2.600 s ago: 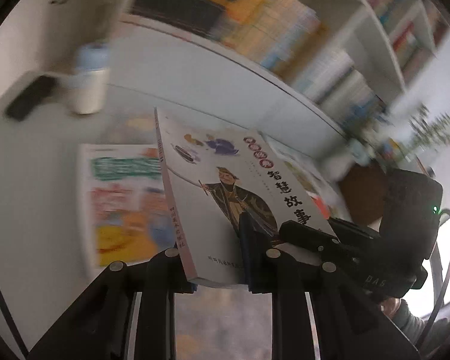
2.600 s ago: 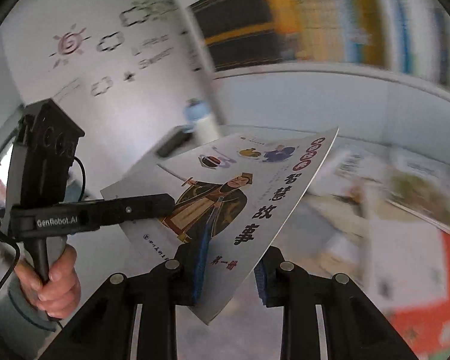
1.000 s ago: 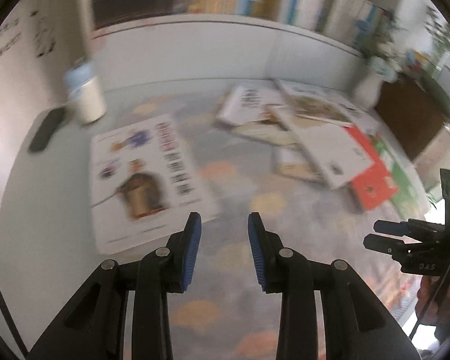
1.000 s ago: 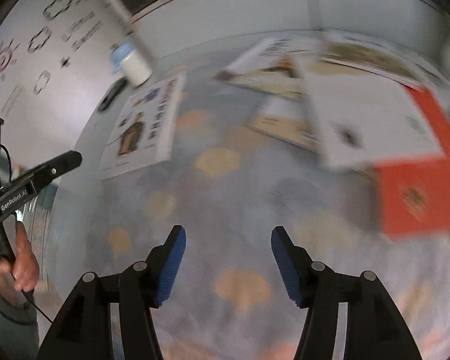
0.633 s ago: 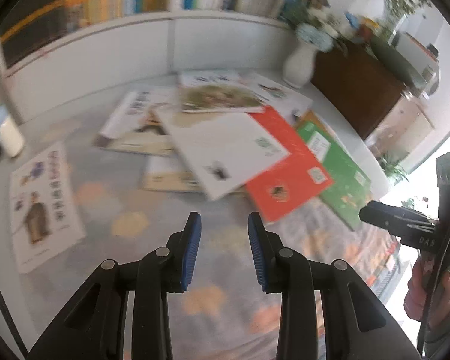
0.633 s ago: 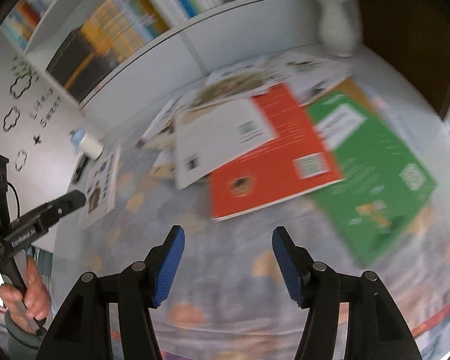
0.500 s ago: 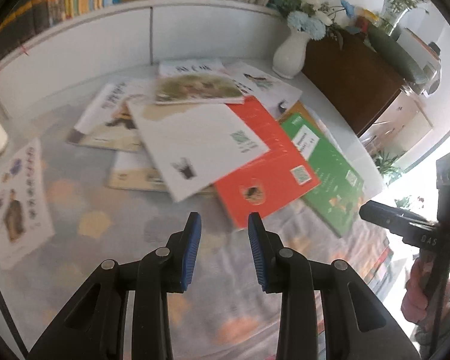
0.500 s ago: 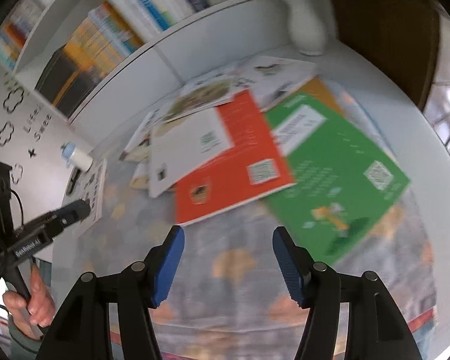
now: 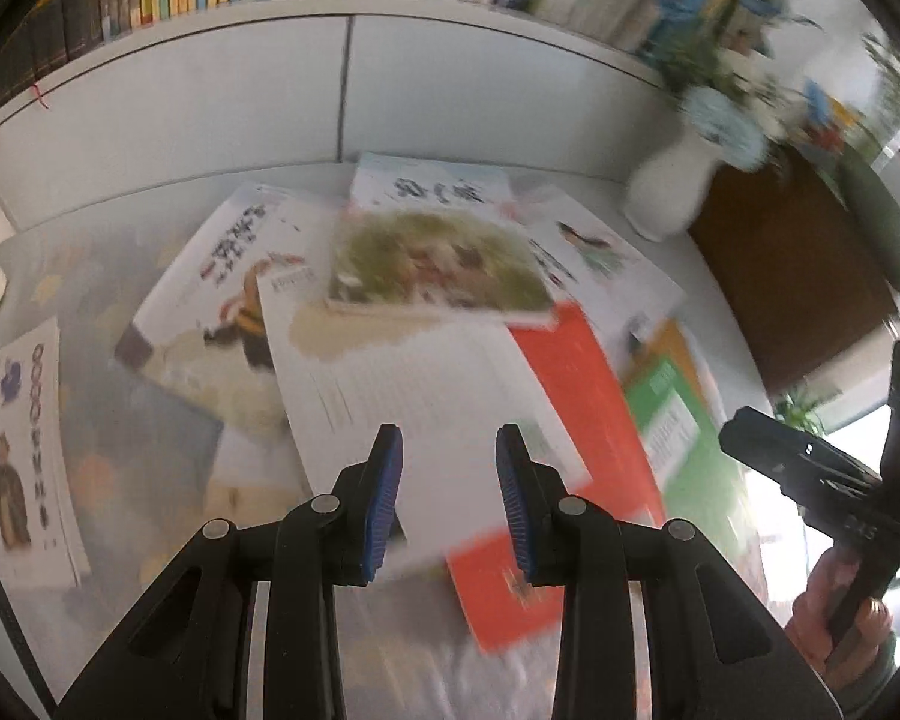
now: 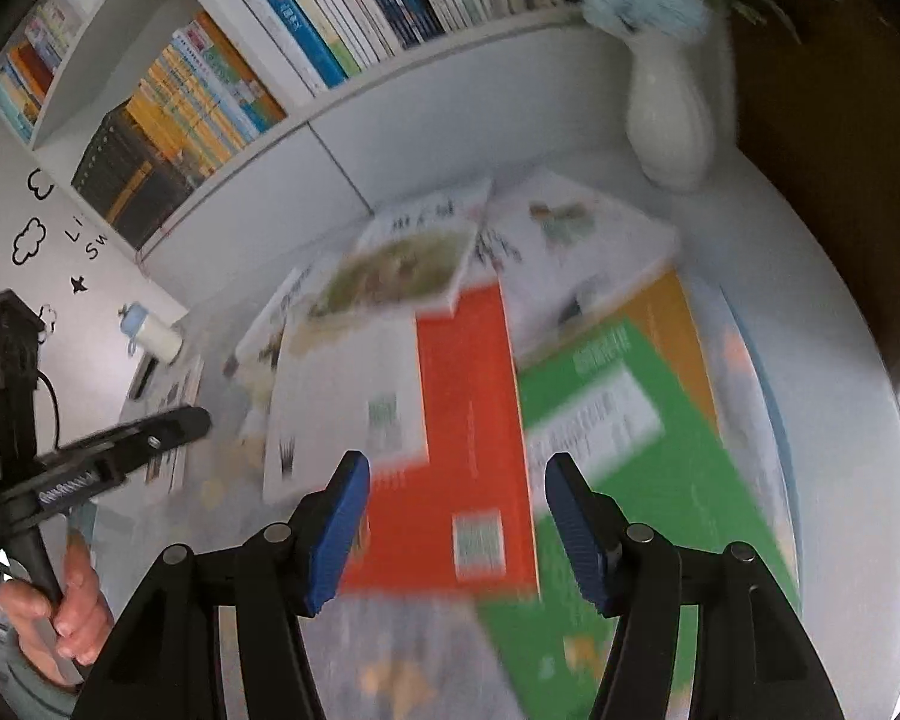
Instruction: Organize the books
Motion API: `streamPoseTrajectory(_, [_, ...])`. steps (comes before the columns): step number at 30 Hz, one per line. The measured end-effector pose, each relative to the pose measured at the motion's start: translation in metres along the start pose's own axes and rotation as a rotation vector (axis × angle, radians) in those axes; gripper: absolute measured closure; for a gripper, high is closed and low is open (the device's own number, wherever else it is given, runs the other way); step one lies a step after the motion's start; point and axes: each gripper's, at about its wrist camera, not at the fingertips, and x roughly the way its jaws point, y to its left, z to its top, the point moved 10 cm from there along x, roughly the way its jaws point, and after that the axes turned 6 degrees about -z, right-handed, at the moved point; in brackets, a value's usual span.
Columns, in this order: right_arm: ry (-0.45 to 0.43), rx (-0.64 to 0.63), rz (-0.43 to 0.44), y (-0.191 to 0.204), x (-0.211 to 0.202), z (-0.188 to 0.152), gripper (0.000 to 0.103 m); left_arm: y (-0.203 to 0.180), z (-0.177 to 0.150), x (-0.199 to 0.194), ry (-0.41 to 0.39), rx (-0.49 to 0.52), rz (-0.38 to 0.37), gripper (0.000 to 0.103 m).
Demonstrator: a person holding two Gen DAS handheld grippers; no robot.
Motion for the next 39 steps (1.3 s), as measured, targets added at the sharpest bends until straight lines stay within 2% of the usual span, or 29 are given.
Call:
streamPoseTrajectory(3, [-0.004,-0.013,0.004,0.010,0.031,0.031,0.045,0.023,0.027,0.023,-0.005,-0.030,-0.001,0.073])
streamPoseTrajectory(4, [-0.004,-0.020,0.001,0.012,0.040,0.038,0.048,0.031,0.033,0.032,0.000,-0.039,0.003,0.073])
streamPoseTrajectory(5, [-0.001,-0.026,0.001,0.014,0.049,0.044,0.053,0.039,0.040,0.042,0.005,-0.054,0.004,0.073])
streamPoseTrajectory(8, [0.019,-0.031,-0.004,0.018,0.083,0.058,0.055,0.059,0.055,0.068,0.018,-0.101,-0.001,0.073])
streamPoseTrajectory(12, [0.046,-0.038,0.005,0.021,0.124,0.072,0.064,0.079,0.069,0.099,0.029,-0.164,-0.023,0.073])
streamPoseTrajectory(15, [0.055,-0.043,-0.018,0.022,0.154,0.085,0.067,0.083,0.074,0.116,0.037,-0.189,-0.049,0.073])
streamPoseTrajectory(18, [0.073,-0.021,-0.025,0.018,0.176,0.095,0.067,0.077,0.079,0.122,0.033,-0.165,-0.075,0.073])
streamPoseTrajectory(20, [0.087,-0.008,-0.026,0.017,0.186,0.097,0.067,0.073,0.082,0.125,0.038,-0.140,-0.065,0.071])
streamPoseTrajectory(23, [0.069,-0.010,-0.034,0.016,0.190,0.106,0.067,0.072,0.086,0.128,0.035,-0.129,-0.036,0.071])
streamPoseTrajectory(25, [0.073,-0.012,-0.024,0.017,0.192,0.109,0.067,0.079,0.089,0.124,0.009,-0.146,0.012,0.071])
streamPoseTrajectory(27, [0.073,-0.019,-0.023,0.014,0.192,0.110,0.067,0.086,0.090,0.124,-0.003,-0.172,0.017,0.071])
streamPoseTrajectory(31, [0.072,-0.027,-0.027,0.012,0.192,0.113,0.067,0.085,0.093,0.131,0.008,-0.204,-0.047,0.071])
streamPoseTrajectory(33, [0.079,-0.034,-0.029,0.015,0.193,0.113,0.066,0.074,0.093,0.135,0.026,-0.197,-0.090,0.063])
streamPoseTrajectory(34, [0.085,-0.036,-0.021,0.017,0.193,0.112,0.065,0.069,0.092,0.134,0.023,-0.193,-0.101,0.054])
streamPoseTrajectory(35, [0.090,-0.039,-0.017,0.018,0.192,0.111,0.065,0.066,0.090,0.133,0.022,-0.191,-0.111,0.050])
streamPoseTrajectory(39, [0.104,-0.065,-0.018,0.015,0.179,0.103,0.065,0.050,0.069,0.120,0.023,-0.162,-0.127,0.050])
